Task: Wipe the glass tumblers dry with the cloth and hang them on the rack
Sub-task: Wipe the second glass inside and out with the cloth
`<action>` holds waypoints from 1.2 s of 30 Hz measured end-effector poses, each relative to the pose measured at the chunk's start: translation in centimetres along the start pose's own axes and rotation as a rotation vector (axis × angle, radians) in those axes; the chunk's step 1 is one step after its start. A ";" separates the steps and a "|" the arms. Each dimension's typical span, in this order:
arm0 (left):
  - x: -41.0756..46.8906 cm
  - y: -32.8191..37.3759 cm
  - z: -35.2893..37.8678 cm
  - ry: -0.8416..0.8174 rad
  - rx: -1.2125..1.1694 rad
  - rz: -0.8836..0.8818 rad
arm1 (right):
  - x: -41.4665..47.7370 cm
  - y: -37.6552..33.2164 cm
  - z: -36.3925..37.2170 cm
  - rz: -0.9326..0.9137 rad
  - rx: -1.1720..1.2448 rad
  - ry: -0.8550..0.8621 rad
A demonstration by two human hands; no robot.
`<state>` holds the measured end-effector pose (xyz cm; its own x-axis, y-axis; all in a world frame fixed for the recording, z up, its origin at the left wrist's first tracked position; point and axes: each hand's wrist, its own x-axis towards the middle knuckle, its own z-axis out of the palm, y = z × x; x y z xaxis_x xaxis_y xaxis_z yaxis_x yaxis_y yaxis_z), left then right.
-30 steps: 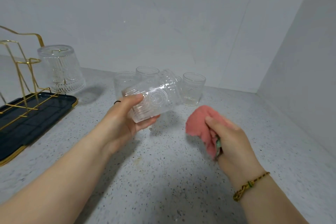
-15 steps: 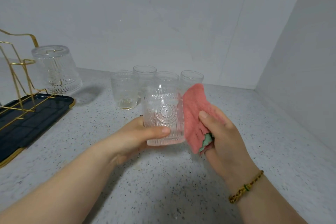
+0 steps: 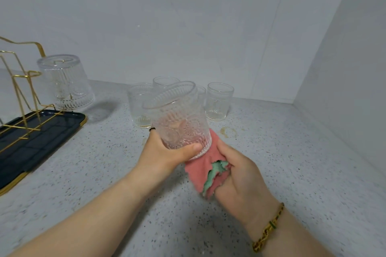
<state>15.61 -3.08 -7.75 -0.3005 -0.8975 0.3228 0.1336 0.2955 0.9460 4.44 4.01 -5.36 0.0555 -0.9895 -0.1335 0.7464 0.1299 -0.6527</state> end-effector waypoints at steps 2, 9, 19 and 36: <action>0.4 -0.2 -0.4 0.071 0.024 0.013 | -0.1 0.0 -0.1 0.078 -0.091 0.003; 0.2 0.7 -0.6 0.164 0.096 0.055 | -0.3 -2.0 -0.5 -0.014 -0.139 0.091; 0.2 0.0 -0.2 0.142 0.129 0.072 | 0.0 -0.5 -0.7 0.109 -0.328 0.021; 0.1 -0.3 -0.3 0.093 0.213 0.027 | 0.2 -1.2 -1.5 0.187 -0.443 0.057</action>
<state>15.81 -3.37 -7.98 -0.2101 -0.9115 0.3535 -0.0652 0.3738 0.9252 2.55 3.74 -5.69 0.1162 -0.9432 -0.3111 0.3723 0.3318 -0.8668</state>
